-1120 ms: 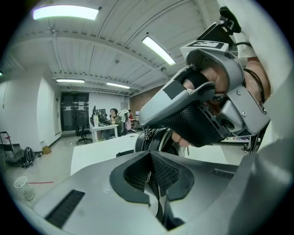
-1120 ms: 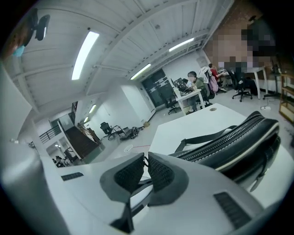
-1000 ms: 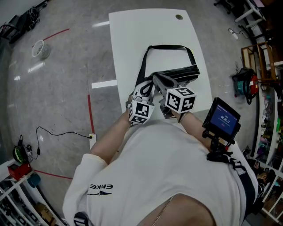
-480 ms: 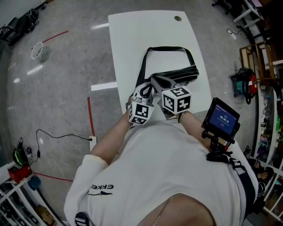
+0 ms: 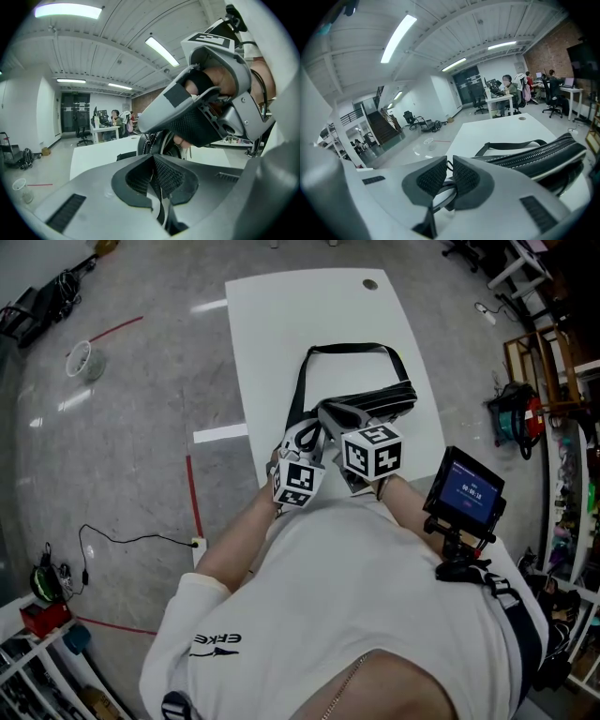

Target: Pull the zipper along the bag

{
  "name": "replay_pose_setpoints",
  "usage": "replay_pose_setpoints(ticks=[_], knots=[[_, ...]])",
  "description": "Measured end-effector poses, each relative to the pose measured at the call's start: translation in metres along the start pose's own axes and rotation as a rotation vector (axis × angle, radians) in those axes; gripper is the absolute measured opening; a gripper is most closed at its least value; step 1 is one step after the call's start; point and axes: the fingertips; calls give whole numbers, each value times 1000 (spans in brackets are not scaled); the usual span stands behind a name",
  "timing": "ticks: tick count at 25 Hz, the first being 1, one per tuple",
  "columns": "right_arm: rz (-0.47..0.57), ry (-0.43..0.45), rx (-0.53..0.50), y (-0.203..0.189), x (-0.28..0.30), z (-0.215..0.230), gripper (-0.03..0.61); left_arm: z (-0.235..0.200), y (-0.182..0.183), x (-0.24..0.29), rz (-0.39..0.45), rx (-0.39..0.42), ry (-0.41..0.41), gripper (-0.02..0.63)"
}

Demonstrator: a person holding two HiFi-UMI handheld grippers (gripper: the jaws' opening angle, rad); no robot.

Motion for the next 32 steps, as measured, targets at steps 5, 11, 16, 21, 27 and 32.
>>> replay_pose_setpoints(ticks=[5, 11, 16, 21, 27, 32], knots=[[16, 19, -1, 2, 0, 4, 25, -2, -5, 1, -13, -29, 23, 3], [32, 62, -33, 2, -3, -2, 106, -4, -12, -4, -22, -68, 57, 3], [32, 76, -36, -8, -8, -7, 107, -7, -18, -12, -21, -85, 102, 3], [39, 108, -60, -26, -29, -37, 107, -8, -10, -58, 3, -99, 207, 3], [79, 116, -96, -29, -60, -26, 106, 3, 16, -68, 38, -117, 299, 3], [102, 97, -107, -40, -102, 1, 106, 32, 45, -66, 82, -128, 375, 3]])
Point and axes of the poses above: the fingertips, and each gripper's own axes: x forward along the fingers, z to its right, y out of its top, and after that the axes turned 1 degree about y, right-handed
